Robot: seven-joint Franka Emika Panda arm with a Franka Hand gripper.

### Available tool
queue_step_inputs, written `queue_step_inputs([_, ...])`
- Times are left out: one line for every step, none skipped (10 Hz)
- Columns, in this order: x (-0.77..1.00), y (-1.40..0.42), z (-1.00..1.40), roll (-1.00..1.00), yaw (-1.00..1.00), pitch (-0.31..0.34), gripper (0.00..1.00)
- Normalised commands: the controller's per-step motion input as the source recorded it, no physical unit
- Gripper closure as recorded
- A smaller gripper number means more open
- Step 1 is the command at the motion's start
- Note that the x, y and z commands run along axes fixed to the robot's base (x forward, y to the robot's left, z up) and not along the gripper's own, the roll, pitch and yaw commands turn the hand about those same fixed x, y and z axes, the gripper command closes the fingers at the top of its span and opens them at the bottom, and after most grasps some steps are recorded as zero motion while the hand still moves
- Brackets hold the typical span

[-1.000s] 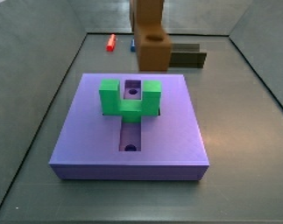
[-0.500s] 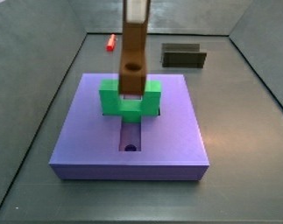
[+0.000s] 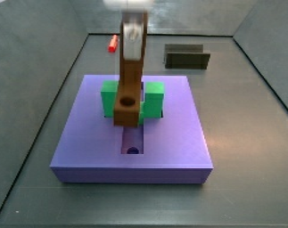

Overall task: Pick up the brown object. Move up. Move to above the board. Insert the brown object.
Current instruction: Insert the brown object.

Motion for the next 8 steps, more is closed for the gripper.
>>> queue_step_inputs([0.00, 0.00, -0.40, 0.10, -0.07, 0.000, 1.00])
queue_step_inputs([0.00, 0.00, -0.35, 0.11, -0.02, 0.000, 1.00])
queue_step_inputs([-0.08, 0.09, -0.29, 0.10, 0.00, 0.000, 1.00])
queue_step_inputs([0.00, 0.03, -0.34, 0.04, 0.00, 0.000, 1.00])
queue_step_inputs([0.00, 0.06, -0.39, 0.00, 0.00, 0.000, 1.00])
queue_step_inputs([0.00, 0.06, -0.37, 0.00, 0.01, 0.000, 1.00])
queue_step_inputs([0.01, 0.00, -0.33, -0.01, 0.05, -0.007, 1.00])
queue_step_inputs([0.06, 0.00, -0.28, -0.03, 0.03, 0.000, 1.00])
